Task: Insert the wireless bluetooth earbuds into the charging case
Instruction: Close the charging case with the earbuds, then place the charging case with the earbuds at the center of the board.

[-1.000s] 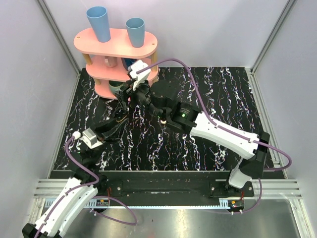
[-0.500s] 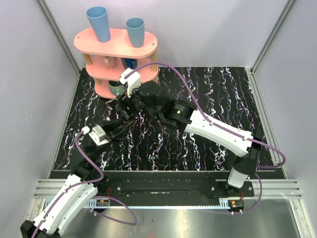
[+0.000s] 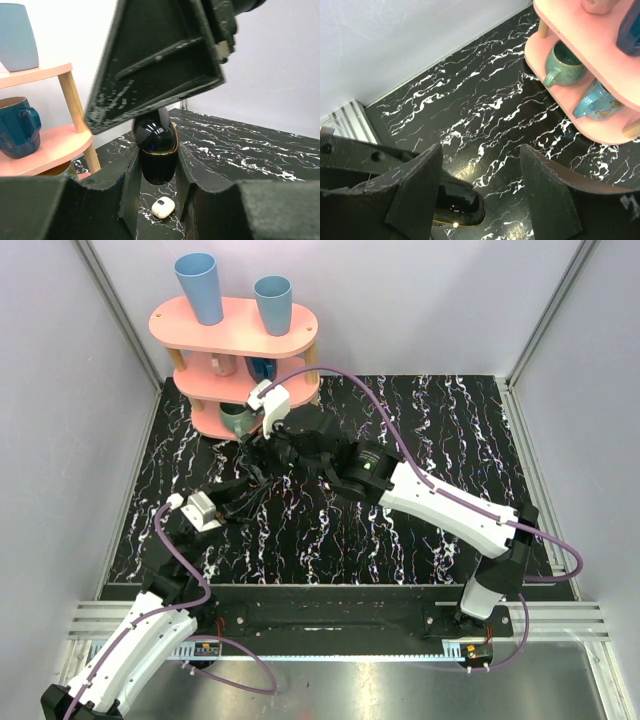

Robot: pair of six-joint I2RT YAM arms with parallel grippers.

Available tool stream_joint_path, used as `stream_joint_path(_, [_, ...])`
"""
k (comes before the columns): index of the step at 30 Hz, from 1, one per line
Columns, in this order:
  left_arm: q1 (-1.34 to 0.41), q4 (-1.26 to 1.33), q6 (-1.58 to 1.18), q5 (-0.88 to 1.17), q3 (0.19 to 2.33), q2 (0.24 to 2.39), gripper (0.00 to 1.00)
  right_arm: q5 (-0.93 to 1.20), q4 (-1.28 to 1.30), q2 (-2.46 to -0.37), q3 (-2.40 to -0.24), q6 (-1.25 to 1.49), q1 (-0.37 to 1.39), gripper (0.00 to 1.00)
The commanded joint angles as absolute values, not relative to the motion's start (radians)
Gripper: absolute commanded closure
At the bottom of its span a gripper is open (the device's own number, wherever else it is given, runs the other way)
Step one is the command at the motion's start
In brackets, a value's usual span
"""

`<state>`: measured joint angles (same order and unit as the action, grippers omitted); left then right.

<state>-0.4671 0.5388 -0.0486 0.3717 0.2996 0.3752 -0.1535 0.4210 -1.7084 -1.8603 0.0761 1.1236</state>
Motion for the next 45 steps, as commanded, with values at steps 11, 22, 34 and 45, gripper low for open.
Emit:
stream_joint_path(11, [-0.466,0.559,-0.144,0.244,0.367,0.449,1.00,-0.239,0.388,-1.551,-1.727,0.091,1.120,0.27])
stream_joint_path(22, [-0.463,0.408,-0.541,0.310,0.417,0.877,1.00,-0.362,0.347,-1.364,-1.454,0.184,0.898,0.26])
stream_joint_path(34, [-0.462,0.963,-0.863,0.410,0.339,1.483,0.98,-0.282,0.350,-1.345,-1.253,0.288,0.833,0.25])
stream_joint_path(45, [-0.471,1.091,-0.930,0.397,0.337,1.686,0.27,-0.253,0.341,-1.362,-1.210,0.293,0.818,0.24])
